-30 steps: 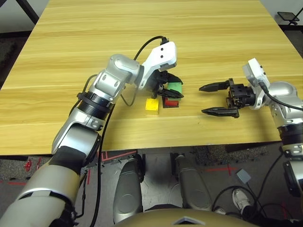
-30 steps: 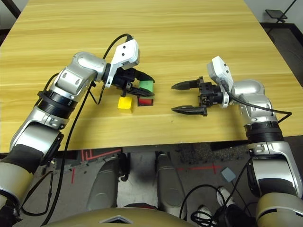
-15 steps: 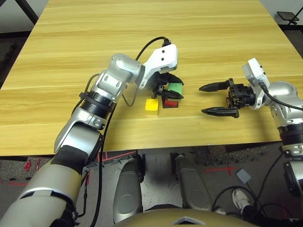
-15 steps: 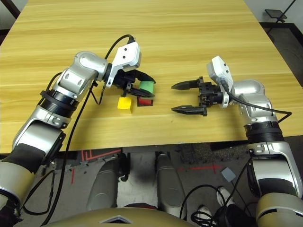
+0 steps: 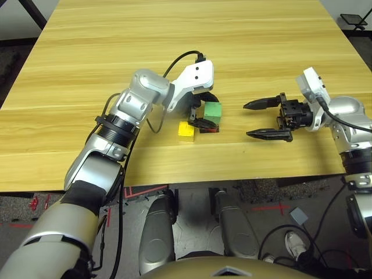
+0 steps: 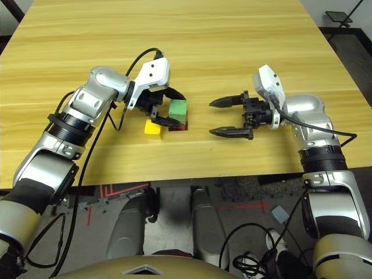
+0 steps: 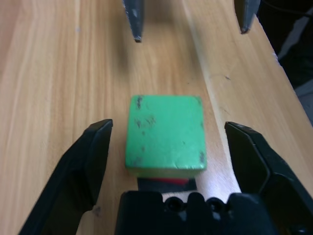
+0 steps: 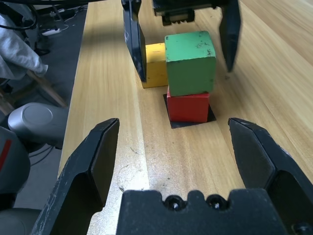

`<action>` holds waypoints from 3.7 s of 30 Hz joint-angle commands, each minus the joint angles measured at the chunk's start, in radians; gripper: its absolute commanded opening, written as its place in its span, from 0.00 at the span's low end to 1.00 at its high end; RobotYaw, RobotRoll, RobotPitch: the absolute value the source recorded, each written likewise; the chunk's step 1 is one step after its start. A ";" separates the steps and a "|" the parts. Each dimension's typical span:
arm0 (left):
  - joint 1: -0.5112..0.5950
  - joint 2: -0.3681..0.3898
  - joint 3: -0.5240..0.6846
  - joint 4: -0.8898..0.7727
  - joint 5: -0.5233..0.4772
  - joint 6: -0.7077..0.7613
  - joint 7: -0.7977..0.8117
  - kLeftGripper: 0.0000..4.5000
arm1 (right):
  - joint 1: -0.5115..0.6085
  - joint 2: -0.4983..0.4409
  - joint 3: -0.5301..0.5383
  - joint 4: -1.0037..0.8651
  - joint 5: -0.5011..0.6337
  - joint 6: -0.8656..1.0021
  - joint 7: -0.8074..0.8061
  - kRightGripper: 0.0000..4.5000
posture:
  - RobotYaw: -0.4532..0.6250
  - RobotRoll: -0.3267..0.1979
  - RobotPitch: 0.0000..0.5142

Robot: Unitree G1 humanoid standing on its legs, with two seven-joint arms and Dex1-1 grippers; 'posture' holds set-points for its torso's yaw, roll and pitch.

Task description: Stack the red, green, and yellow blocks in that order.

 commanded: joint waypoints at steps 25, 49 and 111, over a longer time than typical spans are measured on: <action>0.325 0.189 0.081 -0.393 -0.093 0.243 0.180 1.00 | -0.093 0.036 0.000 0.143 -0.055 -0.060 0.066 1.00 | 0.51 0.59 0.43; 0.268 0.331 0.122 -0.411 -0.129 0.245 0.098 0.45 | -0.091 0.029 -0.011 0.137 -0.057 -0.060 0.053 1.00 | 0.51 0.61 0.41; -0.090 0.064 -0.006 -0.144 -0.081 0.227 0.025 0.45 | 0.008 0.026 -0.040 0.046 -0.036 -0.021 -0.006 1.00 | 0.44 0.66 0.46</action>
